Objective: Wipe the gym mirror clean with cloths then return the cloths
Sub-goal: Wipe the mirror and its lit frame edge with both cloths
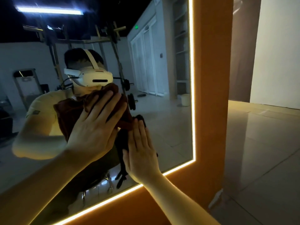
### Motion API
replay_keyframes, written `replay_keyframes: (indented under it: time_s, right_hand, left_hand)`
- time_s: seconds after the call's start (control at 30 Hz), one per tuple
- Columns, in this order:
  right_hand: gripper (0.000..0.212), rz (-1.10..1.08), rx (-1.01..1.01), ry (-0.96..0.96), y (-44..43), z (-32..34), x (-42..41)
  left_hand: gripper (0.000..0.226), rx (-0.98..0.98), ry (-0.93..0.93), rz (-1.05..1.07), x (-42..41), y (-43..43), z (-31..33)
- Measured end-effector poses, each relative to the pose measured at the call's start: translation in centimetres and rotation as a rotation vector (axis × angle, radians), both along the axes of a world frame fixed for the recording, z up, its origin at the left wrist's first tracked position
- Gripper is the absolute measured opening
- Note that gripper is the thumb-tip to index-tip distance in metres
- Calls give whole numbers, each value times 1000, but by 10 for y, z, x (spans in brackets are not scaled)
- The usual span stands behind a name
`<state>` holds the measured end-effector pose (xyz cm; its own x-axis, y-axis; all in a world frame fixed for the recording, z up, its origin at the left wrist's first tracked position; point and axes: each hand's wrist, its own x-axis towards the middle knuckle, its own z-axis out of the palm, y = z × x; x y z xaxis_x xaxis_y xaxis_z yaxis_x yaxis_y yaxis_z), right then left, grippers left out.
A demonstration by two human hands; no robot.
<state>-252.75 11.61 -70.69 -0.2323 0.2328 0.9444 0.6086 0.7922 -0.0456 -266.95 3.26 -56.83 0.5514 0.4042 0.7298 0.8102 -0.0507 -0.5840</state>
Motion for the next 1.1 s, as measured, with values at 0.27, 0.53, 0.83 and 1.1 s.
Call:
replay_keyframes:
  time_s: [0.27, 0.53, 0.83, 1.1]
  right_hand:
    - [63, -165, -153, 608, 61, 67, 70]
    - [66, 37, 172, -89, 11, 22, 8]
    - [57, -235, -183, 582, 67, 83, 94]
    - [65, 54, 225, -198, 8, 17, 4]
  left_hand:
    - [57, -21, 18, -7, -3, 1, -1]
    - [57, 48, -26, 5, -4, -1, -3]
    - [54, -7, 2, -70, -6, -3, -9]
    - [63, 109, -224, 23, -6, -14, -11]
